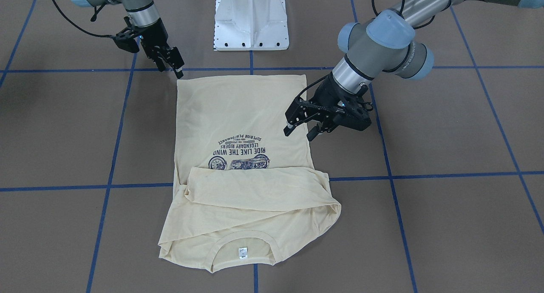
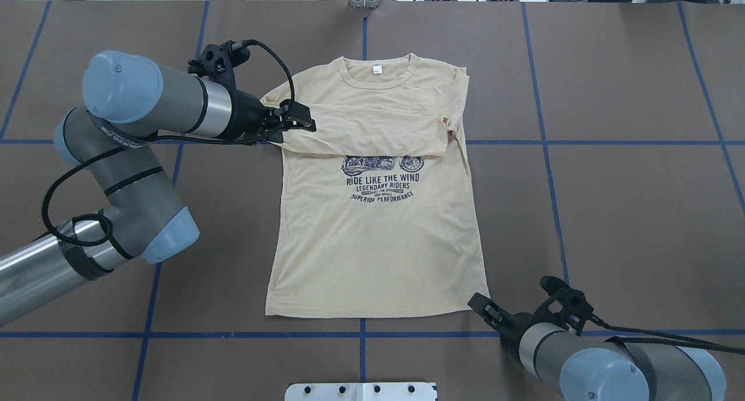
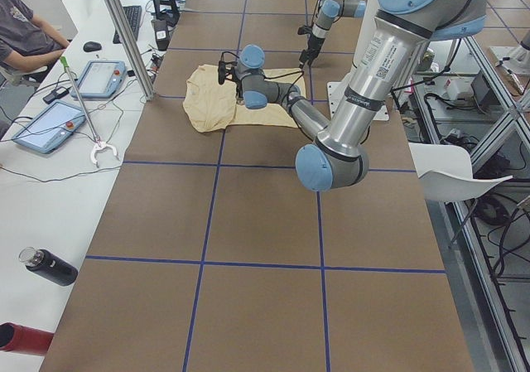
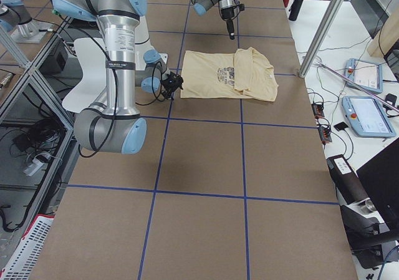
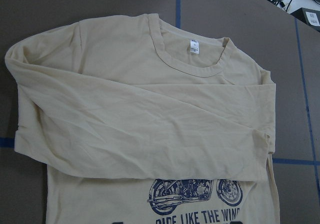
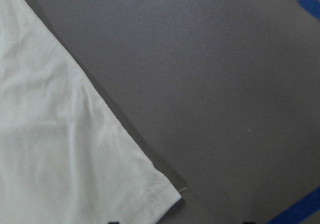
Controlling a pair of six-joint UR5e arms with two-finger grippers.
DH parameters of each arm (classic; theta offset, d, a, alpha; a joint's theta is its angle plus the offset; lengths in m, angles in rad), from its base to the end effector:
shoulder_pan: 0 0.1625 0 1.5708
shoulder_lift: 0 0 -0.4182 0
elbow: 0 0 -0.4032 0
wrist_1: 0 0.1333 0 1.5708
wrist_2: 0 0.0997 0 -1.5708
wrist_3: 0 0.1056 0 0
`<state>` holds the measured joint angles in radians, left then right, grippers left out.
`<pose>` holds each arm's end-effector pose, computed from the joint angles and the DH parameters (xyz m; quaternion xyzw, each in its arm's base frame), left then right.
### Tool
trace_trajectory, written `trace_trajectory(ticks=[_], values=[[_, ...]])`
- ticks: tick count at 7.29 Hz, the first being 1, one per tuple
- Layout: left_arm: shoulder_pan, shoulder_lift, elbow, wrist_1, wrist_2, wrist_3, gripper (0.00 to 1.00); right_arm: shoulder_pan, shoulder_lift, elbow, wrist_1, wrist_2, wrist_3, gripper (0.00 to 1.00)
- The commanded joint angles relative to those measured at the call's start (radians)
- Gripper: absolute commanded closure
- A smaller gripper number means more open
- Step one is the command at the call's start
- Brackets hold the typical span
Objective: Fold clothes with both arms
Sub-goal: 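Position the right gripper at the hem corner nearest the robot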
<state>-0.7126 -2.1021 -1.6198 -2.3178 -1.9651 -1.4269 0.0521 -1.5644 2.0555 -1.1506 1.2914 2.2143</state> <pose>0.4446 -0.5067 0.2287 0.1105 0.6136 -0.1009 0.7753 -0.4904 -0.1882 0.3739 -0.0074 -0.4533 0.3607 0.8151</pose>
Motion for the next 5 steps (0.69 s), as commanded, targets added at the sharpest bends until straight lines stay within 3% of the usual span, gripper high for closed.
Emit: trace_trajectory(ticks=[1,5], values=[[0.001,0.001,0.0,0.0,0.0,-0.003,0.21,0.003,0.021,-0.006,-0.029,-0.001,0.001,0.15],[0.001,0.013,0.0,0.0,0.003,-0.006,0.2,0.028,0.02,-0.015,-0.035,0.003,-0.013,0.15]])
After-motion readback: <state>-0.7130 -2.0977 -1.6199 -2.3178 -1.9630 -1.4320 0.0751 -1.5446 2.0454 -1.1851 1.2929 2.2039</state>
